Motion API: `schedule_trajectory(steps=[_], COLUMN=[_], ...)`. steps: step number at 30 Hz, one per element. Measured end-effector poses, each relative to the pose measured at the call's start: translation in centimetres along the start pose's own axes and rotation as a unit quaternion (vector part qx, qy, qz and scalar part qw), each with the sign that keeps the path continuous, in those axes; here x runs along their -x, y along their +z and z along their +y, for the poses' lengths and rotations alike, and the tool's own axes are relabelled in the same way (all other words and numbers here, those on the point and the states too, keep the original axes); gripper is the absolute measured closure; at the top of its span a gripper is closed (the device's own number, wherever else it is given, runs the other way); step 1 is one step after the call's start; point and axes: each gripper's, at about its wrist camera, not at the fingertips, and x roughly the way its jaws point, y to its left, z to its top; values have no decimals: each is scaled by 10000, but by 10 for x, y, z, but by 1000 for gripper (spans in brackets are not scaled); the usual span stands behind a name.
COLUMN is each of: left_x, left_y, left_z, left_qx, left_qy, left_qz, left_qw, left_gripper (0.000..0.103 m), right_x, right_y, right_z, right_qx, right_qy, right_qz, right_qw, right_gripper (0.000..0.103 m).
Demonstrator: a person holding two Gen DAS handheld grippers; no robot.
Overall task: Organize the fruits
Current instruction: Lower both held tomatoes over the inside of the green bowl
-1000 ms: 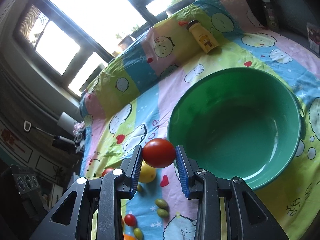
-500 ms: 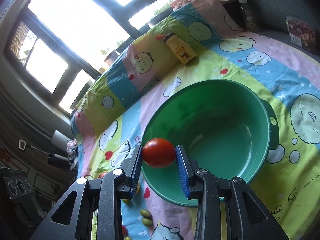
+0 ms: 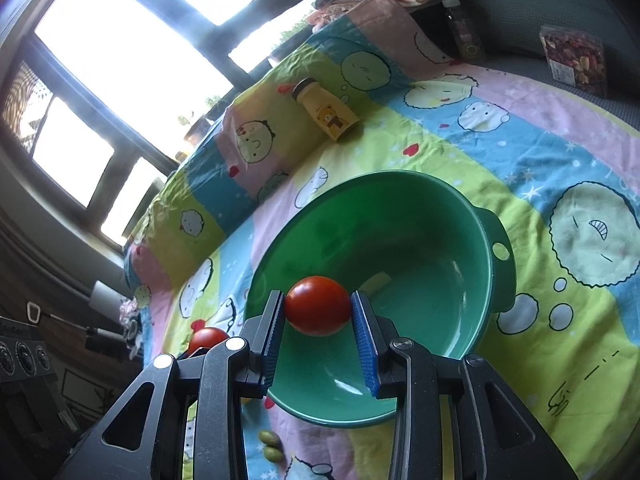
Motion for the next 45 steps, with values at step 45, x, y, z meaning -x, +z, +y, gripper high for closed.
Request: schedule_trajectory(steps=[45], left_x=[-60], left_y=[-3], left_z=[-30], left_qx=[-403], left_qy=[-190], left_qz=[610], left_qw=[9971], left_gripper=[75], right_x=[1], right_y=[9], right_z=[-37], right_qx=[-498], right_qy=[-699], right_qz=[23], right_qw=[9963], right_gripper=[67])
